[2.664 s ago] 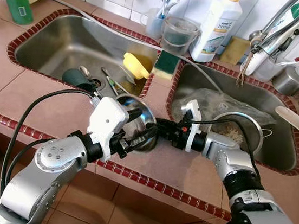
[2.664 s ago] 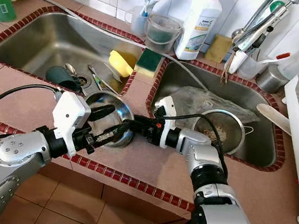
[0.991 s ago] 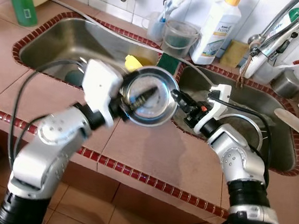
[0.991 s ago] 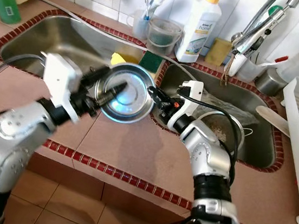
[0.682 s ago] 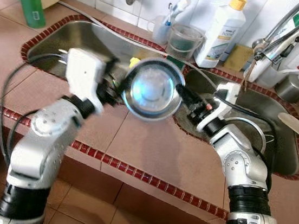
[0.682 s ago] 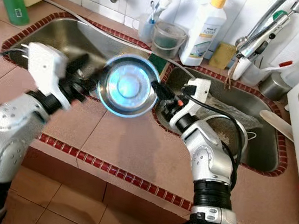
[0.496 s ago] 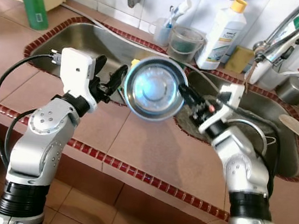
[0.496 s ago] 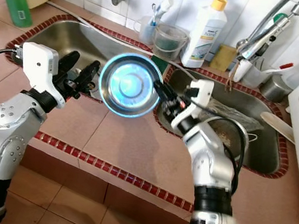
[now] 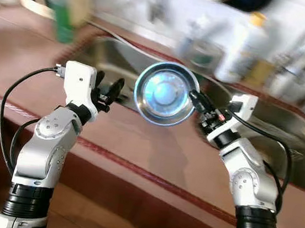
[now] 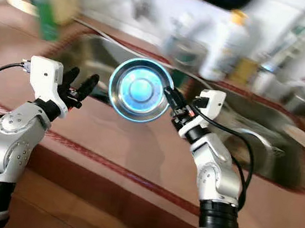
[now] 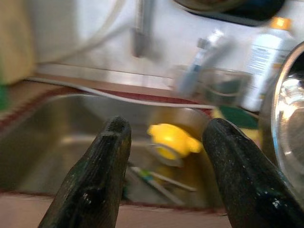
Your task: Kitchen organization
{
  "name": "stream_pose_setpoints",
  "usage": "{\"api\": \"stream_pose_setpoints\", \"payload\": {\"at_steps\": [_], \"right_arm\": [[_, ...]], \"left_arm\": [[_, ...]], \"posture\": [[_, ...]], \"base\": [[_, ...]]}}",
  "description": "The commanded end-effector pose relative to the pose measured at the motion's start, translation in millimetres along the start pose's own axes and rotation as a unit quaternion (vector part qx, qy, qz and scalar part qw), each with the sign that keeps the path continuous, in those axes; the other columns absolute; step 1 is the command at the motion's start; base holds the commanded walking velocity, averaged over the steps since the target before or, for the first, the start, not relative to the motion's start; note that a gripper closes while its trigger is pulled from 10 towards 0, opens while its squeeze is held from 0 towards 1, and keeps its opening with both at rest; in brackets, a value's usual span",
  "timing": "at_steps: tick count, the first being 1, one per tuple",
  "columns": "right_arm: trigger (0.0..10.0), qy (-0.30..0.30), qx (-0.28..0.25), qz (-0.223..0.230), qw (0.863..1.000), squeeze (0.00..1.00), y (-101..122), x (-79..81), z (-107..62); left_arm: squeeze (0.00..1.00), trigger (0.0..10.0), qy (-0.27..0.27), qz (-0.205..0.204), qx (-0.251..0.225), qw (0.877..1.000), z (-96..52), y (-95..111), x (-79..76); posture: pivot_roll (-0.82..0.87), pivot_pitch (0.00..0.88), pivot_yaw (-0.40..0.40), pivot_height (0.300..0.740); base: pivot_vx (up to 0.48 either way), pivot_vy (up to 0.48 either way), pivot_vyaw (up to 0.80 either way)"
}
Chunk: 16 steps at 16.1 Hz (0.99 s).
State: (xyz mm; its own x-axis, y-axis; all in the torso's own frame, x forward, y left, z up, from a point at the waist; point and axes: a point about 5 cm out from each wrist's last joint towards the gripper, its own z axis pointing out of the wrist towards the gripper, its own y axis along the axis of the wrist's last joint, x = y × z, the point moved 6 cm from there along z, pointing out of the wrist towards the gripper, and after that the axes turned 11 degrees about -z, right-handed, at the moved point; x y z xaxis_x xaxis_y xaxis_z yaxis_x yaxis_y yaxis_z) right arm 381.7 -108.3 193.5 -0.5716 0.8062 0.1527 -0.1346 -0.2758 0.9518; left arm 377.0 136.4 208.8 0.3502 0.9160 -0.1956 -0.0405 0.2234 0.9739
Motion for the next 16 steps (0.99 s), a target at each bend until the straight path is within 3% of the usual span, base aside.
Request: {"api": "stream_pose_setpoints", "payload": {"at_steps": [1,4,9,16], "right_arm": [[10.0,-0.001,-0.014,-0.010,1.000,0.00,9,-0.1,-0.3],[10.0,-0.009,-0.017,-0.013,1.000,0.00,11,-3.3,-3.0],[10.0,-0.027,-0.026,-0.014,0.999,0.00,14,-8.4,-6.7],[10.0,-0.046,-0.025,-0.013,0.999,0.00,11,-13.1,-11.3]], "left_arm": [[0.00,10.0,0.010,0.004,0.003,1.000,0.0,0,5.4],[0.00,10.0,0.004,0.006,0.006,1.000,1.9,-1,3.2],[0.00,10.0,-0.027,0.039,0.020,0.999,2.7,-7,-8.3],[0.00,10.0,-0.064,0.048,0.038,0.996,-2.2,-15,-17.9]], "posture": [[0.04,0.051,-0.089,0.740],[0.04,0.049,-0.081,0.740],[0.03,0.048,-0.067,0.740],[0.02,0.046,-0.059,0.740]], "base": [[0.000,0.480,0.00],[0.000,0.480,0.00],[0.000,0.000,0.00],[0.000,0.000,0.00]]}}
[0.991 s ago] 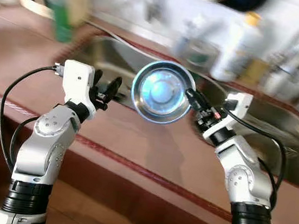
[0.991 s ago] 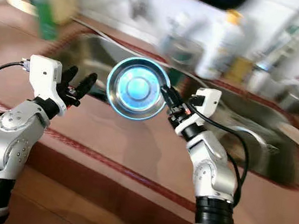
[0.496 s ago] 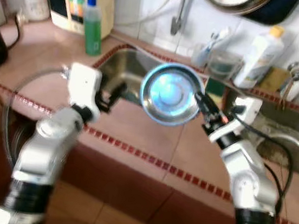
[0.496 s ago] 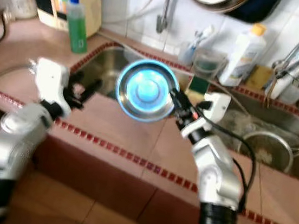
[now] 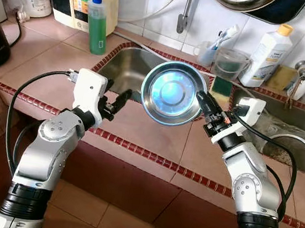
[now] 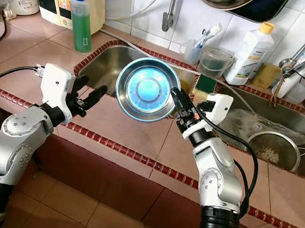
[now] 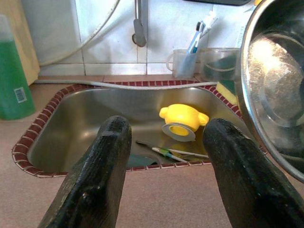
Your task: Kitchen organization
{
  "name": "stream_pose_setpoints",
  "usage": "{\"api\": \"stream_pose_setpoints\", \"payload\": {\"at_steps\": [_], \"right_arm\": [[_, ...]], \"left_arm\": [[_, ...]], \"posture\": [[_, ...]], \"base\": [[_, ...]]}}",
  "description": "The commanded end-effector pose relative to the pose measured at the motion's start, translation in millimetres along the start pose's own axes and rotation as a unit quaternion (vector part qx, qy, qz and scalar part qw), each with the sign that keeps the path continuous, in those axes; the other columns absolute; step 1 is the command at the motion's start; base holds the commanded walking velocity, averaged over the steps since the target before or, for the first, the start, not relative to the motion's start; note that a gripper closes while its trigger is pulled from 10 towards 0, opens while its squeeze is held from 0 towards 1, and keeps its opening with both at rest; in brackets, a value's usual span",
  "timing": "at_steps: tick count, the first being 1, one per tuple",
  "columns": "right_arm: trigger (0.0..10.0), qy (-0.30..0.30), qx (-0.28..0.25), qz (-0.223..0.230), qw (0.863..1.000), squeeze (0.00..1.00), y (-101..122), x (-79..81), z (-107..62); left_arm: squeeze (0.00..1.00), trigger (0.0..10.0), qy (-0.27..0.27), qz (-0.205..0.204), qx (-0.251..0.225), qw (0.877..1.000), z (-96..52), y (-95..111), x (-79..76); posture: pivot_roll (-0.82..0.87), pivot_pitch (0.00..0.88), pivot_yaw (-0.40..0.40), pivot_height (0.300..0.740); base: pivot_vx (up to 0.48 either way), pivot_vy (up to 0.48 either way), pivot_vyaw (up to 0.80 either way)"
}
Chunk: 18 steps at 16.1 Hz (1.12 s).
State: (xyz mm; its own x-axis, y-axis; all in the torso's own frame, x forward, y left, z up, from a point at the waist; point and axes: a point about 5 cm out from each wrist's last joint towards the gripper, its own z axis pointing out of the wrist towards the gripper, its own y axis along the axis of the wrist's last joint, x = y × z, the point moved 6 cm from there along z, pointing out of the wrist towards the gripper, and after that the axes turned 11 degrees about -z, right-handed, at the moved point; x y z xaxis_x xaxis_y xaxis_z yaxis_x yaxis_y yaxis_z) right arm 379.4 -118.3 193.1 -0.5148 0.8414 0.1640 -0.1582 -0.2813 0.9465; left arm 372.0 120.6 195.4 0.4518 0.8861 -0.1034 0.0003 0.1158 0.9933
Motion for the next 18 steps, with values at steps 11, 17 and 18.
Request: {"api": "stream_pose_setpoints", "payload": {"at_steps": [11,17,18], "right_arm": [[10.0,-0.013,-0.009,-0.015,1.000,0.00,9.6,-10.1,-5.3],[10.0,-0.018,-0.009,-0.016,1.000,0.00,10.5,-12.6,-6.4],[10.0,-0.019,-0.008,-0.017,1.000,0.00,10.5,-13.2,-6.7]], "left_arm": [[0.00,10.0,-0.018,-0.005,0.003,1.000,-3.2,-0.8,-8.3],[0.00,10.0,-0.019,-0.009,0.004,1.000,-4.2,-0.4,-8.5],[0.00,10.0,-0.019,-0.009,0.003,1.000,-4.2,-0.1,-8.6]], "posture": [[0.02,0.058,-0.070,0.740],[0.02,0.060,-0.068,0.740],[0.02,0.061,-0.069,0.740]], "base": [[0.134,0.000,0.00],[0.354,0.000,0.00],[0.360,0.000,0.00]]}}
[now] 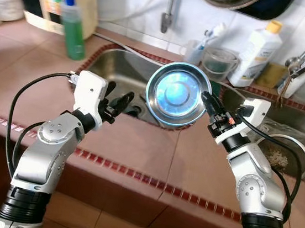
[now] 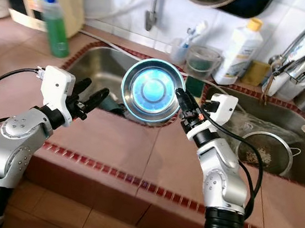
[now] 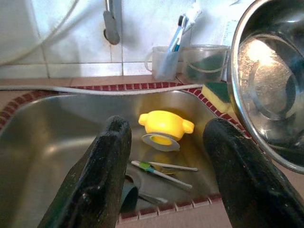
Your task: Kitchen organization
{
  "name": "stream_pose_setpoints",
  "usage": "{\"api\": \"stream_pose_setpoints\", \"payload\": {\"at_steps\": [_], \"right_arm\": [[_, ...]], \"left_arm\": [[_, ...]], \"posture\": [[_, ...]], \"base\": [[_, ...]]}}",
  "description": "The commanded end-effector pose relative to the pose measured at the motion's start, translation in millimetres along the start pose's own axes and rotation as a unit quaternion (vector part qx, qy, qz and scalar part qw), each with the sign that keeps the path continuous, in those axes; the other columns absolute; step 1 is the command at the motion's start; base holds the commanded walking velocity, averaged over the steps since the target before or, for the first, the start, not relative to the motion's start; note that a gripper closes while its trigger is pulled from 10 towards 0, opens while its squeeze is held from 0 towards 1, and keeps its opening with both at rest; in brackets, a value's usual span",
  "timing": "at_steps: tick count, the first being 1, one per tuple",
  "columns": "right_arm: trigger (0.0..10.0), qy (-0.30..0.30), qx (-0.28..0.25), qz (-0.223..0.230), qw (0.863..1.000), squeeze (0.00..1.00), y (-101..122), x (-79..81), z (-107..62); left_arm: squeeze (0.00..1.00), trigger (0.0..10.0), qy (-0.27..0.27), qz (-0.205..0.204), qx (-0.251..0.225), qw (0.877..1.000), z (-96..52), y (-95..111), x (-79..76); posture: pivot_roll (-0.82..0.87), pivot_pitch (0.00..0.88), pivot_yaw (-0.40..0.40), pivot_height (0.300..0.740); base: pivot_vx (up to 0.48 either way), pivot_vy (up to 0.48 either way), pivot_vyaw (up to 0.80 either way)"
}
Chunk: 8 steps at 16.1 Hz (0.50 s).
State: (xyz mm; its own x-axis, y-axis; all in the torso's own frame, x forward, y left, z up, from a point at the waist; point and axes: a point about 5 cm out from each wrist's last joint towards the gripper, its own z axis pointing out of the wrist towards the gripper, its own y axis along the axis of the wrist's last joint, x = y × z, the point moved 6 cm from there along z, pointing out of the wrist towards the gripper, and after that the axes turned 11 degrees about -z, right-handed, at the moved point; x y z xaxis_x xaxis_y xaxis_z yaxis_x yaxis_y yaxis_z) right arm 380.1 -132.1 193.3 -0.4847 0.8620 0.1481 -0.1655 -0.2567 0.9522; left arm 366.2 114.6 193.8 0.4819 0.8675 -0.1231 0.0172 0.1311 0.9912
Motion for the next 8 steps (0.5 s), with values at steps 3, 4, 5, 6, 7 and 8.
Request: {"api": "stream_pose_setpoints", "payload": {"at_steps": [3,4,5,6,7,8], "right_arm": [[10.0,-0.006,-0.012,-0.004,1.000,0.00,6.7,-3.3,-1.9],[10.0,-0.007,-0.012,-0.004,1.000,0.00,7.0,-3.3,-2.0],[10.0,-0.007,-0.012,-0.004,1.000,0.00,6.9,-3.1,-1.8],[10.0,-0.007,-0.012,-0.004,1.000,0.00,6.9,-3.0,-2.1],[10.0,-0.007,-0.011,-0.003,1.000,0.00,6.5,-3.0,-2.3],[10.0,-0.008,-0.011,-0.003,1.000,0.00,6.2,-3.1,-2.7]], "left_arm": [[0.00,10.0,-0.003,0.001,-0.001,1.000,-1.6,2.6,-1.2],[0.00,10.0,-0.003,0.001,0.000,1.000,-1.8,2.5,-1.7],[0.00,10.0,-0.001,0.002,0.000,1.000,-1.5,2.4,-0.9],[0.00,10.0,-0.001,0.002,0.000,1.000,-1.7,2.5,-0.7],[0.00,10.0,-0.002,0.003,-0.001,1.000,-2.0,2.8,-1.5],[0.00,10.0,-0.004,0.000,-0.006,1.000,-2.3,3.7,-2.4]], "posture": [[0.02,0.061,-0.066,0.740],[0.02,0.062,-0.066,0.740],[0.02,0.062,-0.066,0.740],[0.02,0.063,-0.065,0.740],[0.02,0.065,-0.064,0.740],[0.02,0.064,-0.064,0.740]], "base": [[0.361,0.000,0.00],[0.360,0.000,0.00],[0.360,0.000,0.00],[0.311,0.000,0.00],[0.000,0.000,0.00],[0.000,0.000,0.00]]}}
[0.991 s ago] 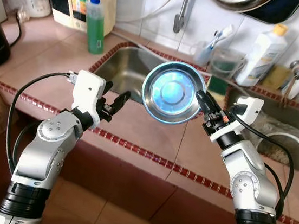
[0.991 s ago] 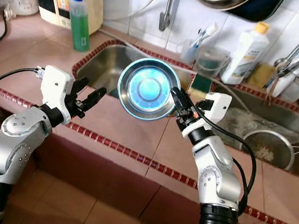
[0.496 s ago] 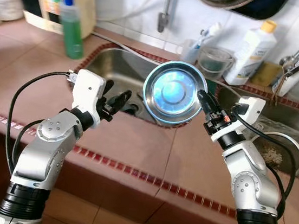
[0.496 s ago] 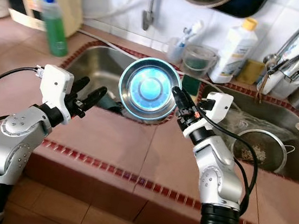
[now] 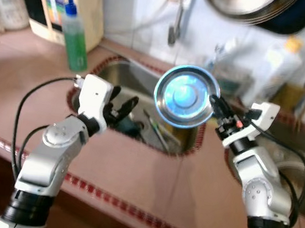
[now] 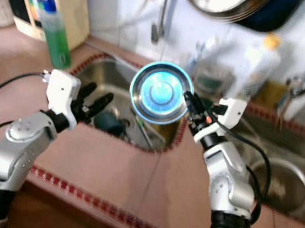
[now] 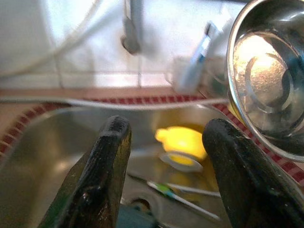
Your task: Kitchen organization
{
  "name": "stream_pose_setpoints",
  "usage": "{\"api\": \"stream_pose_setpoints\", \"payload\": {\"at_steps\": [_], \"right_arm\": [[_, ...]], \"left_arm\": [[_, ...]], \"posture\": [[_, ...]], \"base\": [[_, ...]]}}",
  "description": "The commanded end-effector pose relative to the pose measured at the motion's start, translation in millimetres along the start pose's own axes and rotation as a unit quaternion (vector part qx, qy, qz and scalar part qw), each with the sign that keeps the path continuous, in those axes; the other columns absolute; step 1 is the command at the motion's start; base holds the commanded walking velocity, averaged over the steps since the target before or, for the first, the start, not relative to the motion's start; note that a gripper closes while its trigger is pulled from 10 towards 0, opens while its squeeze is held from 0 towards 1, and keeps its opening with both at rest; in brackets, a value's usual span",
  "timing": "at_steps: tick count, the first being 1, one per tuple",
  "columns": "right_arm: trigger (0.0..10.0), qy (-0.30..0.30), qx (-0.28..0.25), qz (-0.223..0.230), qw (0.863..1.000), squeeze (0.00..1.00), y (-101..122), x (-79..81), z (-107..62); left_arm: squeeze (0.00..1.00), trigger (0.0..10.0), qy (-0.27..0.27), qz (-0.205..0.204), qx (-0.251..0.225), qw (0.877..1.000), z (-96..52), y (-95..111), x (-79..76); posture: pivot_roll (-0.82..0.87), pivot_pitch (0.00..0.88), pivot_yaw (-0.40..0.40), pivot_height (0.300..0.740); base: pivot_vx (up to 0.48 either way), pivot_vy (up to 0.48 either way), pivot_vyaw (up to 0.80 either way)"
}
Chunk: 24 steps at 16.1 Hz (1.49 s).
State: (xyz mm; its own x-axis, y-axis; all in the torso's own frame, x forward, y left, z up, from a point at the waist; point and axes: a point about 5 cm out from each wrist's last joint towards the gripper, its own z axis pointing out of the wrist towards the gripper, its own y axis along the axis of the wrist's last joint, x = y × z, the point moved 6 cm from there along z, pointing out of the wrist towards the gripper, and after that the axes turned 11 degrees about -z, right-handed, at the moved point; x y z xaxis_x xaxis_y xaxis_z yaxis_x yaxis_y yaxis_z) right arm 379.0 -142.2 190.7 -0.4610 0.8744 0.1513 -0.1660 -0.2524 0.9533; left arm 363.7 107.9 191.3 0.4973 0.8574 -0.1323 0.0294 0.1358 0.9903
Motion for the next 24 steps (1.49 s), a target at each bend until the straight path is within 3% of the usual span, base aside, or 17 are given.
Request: {"api": "stream_pose_setpoints", "payload": {"at_steps": [1,4,8,10,15,20,24], "right_arm": [[10.0,0.005,-0.012,-0.001,1.000,0.00,6,5.3,2.9],[10.0,-0.013,0.000,-0.006,1.000,0.00,2,-7.1,0.4],[10.0,-0.036,0.019,-0.022,0.999,0.00,-2,-31.8,-0.4],[10.0,-0.049,0.025,-0.025,0.998,0.00,-4,-41.0,0.6],[10.0,-0.067,0.049,-0.017,0.996,0.00,-17,-55.7,8.2],[10.0,-0.061,0.080,-0.009,0.995,0.00,-30,-56.7,11.8],[10.0,-0.086,0.158,0.010,0.984,0.00,-64,-65.0,7.8]], "left_arm": [[0.00,10.0,0.002,0.001,-0.009,1.000,-3.5,7,3.2],[0.00,10.0,-0.080,0.019,0.016,0.997,-13.0,2,-25.2],[0.00,10.0,-0.201,0.027,0.049,0.978,-33.4,-3,-72.0],[0.00,10.0,-0.216,0.030,0.063,0.974,-35.3,-6,-80.9],[0.00,10.0,-0.201,0.005,0.078,0.976,-29.9,-11,-90.5],[0.00,10.0,-0.182,0.001,0.079,0.980,-27.9,-12,-87.4],[0.00,10.0,-0.145,-0.001,0.084,0.986,-24.7,-14,-79.2]], "posture": [[0.02,0.066,-0.064,0.740],[0.02,0.077,-0.056,0.740],[0.01,0.098,-0.041,0.740],[0.01,0.108,-0.035,0.740],[0.01,0.128,-0.025,0.740],[0.02,0.141,-0.027,0.740],[0.04,0.137,-0.039,0.740]], "base": [[0.000,0.000,0.00],[0.000,0.000,0.00],[0.000,0.000,0.00],[0.000,0.000,0.00],[0.000,0.000,0.00],[0.000,0.000,0.00],[0.000,0.000,0.00]]}}
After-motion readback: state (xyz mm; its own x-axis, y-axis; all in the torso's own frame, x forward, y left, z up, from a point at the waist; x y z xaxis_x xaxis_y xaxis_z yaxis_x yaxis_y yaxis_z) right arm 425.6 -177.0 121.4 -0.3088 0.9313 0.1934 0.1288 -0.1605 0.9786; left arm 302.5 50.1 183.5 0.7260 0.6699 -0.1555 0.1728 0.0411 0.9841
